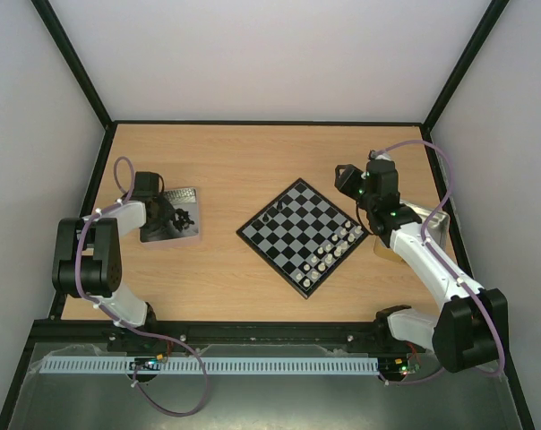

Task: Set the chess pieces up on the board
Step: Pick up the chess piece from the storage box, then place the chess piece on the chessboard.

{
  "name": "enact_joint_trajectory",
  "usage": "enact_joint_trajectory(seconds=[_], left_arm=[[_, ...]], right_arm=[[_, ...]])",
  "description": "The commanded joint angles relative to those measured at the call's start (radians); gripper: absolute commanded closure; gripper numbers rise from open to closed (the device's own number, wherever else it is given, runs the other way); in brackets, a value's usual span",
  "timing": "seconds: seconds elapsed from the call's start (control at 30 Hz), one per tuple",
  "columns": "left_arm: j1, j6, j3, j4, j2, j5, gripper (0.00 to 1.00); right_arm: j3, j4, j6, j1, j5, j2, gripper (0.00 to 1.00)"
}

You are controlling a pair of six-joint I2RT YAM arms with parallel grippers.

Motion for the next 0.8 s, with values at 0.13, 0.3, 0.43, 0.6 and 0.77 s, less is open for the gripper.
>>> enact_joint_trajectory(seconds=[0.13, 0.3, 0.43, 0.6, 0.77], left_arm=[[0.001, 0.001, -0.018, -0.049, -0.094, 0.034, 0.89], [-0.03, 0.012, -0.041, -0.091, -0.21, 0.087, 0.89], [-0.077, 0.056, -0.052, -0.087, -0.293, 0.202, 0.89], [-0.205, 0.118, -0.026, -0.018, -0.324, 0.421, 0.89], [-0.357, 0.152, 0.004, 0.102, -0.314, 0.552, 0.9]], right_arm=[[-0.004, 0.018, 0.017, 0.005, -0.016, 0.001, 0.51], [0.001, 0.04, 0.017, 0.007, -0.121, 0.029, 0.51], [0.015, 0.079, 0.009, 0.031, -0.26, 0.081, 0.49], [0.049, 0.118, 0.009, 0.104, -0.423, 0.179, 0.45], [0.099, 0.132, 0.009, 0.196, -0.528, 0.263, 0.43]])
